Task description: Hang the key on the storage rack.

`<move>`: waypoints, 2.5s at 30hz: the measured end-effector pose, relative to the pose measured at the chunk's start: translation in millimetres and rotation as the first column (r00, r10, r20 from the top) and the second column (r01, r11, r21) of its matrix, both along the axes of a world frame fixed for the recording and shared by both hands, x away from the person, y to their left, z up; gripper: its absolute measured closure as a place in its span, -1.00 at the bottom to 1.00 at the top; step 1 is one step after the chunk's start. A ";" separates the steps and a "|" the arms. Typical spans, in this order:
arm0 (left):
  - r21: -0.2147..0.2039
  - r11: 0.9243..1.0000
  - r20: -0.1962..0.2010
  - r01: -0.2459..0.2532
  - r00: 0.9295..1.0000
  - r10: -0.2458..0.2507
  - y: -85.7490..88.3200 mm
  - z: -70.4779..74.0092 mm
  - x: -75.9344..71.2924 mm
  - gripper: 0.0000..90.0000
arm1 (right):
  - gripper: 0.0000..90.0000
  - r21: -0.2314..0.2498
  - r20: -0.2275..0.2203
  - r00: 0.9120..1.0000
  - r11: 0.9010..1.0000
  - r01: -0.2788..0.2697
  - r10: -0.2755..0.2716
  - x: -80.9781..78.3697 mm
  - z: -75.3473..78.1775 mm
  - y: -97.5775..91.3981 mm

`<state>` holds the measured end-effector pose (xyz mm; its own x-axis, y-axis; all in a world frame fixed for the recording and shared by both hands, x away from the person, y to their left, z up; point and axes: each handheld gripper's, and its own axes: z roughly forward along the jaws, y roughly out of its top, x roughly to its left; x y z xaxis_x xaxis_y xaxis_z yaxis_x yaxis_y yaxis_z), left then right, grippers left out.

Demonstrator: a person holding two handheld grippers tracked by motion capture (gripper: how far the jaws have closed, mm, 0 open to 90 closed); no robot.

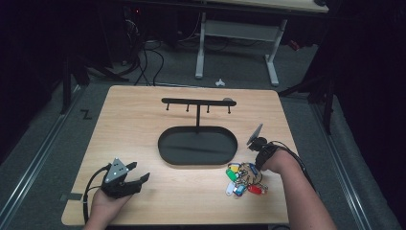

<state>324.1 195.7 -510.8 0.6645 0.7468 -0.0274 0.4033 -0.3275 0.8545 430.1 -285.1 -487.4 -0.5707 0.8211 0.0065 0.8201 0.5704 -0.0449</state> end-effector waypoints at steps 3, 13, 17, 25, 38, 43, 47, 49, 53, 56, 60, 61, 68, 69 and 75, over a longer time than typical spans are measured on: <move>0.002 1.000 0.001 0.002 1.000 -0.002 -0.2 -0.1 -0.6 -0.24 | 0.87 -0.006 0.001 1.000 1.000 -0.013 0.013 -0.3 0.1 0.7; 0.007 1.000 0.004 0.016 1.000 -0.016 -1.9 -0.5 0.0 -0.24 | 0.93 0.004 0.024 0.999 0.999 -0.035 0.035 -2.3 0.0 -0.3; 0.005 1.000 0.007 0.015 1.000 -0.015 -1.0 0.0 -0.7 -0.24 | 0.93 0.004 0.037 0.999 1.000 -0.024 0.024 -4.4 0.8 -1.3; 0.009 1.000 0.010 0.014 1.000 -0.014 -0.5 -0.2 -0.7 -0.24 | 0.93 0.024 0.054 0.997 0.998 -0.051 0.050 -13.2 23.4 0.4; 0.005 1.000 0.016 0.017 1.000 -0.017 -1.9 0.2 -0.9 -0.24 | 0.94 0.072 0.091 0.992 0.993 -0.091 0.084 -31.6 73.6 10.6; 0.007 1.000 0.016 0.018 1.000 -0.018 -2.2 0.1 -0.4 -0.24 | 0.94 0.108 0.107 0.990 0.989 -0.101 0.089 -35.4 93.2 17.1; 0.008 1.000 0.019 0.018 1.000 -0.018 -2.4 0.3 -0.5 -0.24 | 0.94 0.098 0.109 0.990 0.990 -0.105 0.094 -38.3 109.1 21.7; 0.008 1.000 0.017 0.020 1.000 -0.020 -2.0 0.6 -0.4 -0.24 | 0.94 0.091 0.114 0.988 0.989 -0.118 0.107 -38.4 114.5 22.3; 0.005 1.000 0.018 0.019 1.000 -0.019 -1.6 0.9 -0.6 -0.24 | 0.94 0.082 0.123 0.985 0.988 -0.129 0.119 -38.0 122.9 23.3; 0.007 1.000 0.018 0.019 1.000 -0.019 -1.5 0.9 -0.7 -0.24 | 0.94 0.068 0.115 0.989 0.992 -0.102 0.094 -38.7 131.5 26.3; 0.008 1.000 0.017 0.017 1.000 -0.017 -1.3 0.7 -0.7 -0.24 | 0.94 0.064 0.109 0.984 0.987 -0.149 0.141 -36.7 142.6 29.5; 0.006 1.000 0.017 0.014 1.000 -0.014 -1.0 0.6 -0.7 -0.24 | 0.94 0.059 0.109 0.985 0.988 -0.143 0.136 -37.1 145.2 31.1; 0.006 1.000 0.015 0.010 1.000 -0.010 1.9 1.3 -2.7 -0.24 | 0.94 0.042 0.152 0.972 0.981 -0.187 0.179 -31.1 170.6 39.9; 0.002 1.000 0.018 0.006 1.000 -0.006 2.5 1.1 -3.4 -0.24 | 0.94 0.042 0.151 0.973 0.983 -0.180 0.172 -30.3 177.6 43.6; -0.001 1.000 0.017 0.000 1.000 0.000 5.8 1.5 -4.6 -0.24 | 0.94 0.034 0.162 0.969 0.980 -0.196 0.188 -23.0 192.6 51.1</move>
<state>319.4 201.4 -509.3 0.6648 0.7469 -0.0164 0.3885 -0.3269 0.8615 407.1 -234.0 -294.8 -0.7147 0.6970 -0.0580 0.6897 0.7161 0.1076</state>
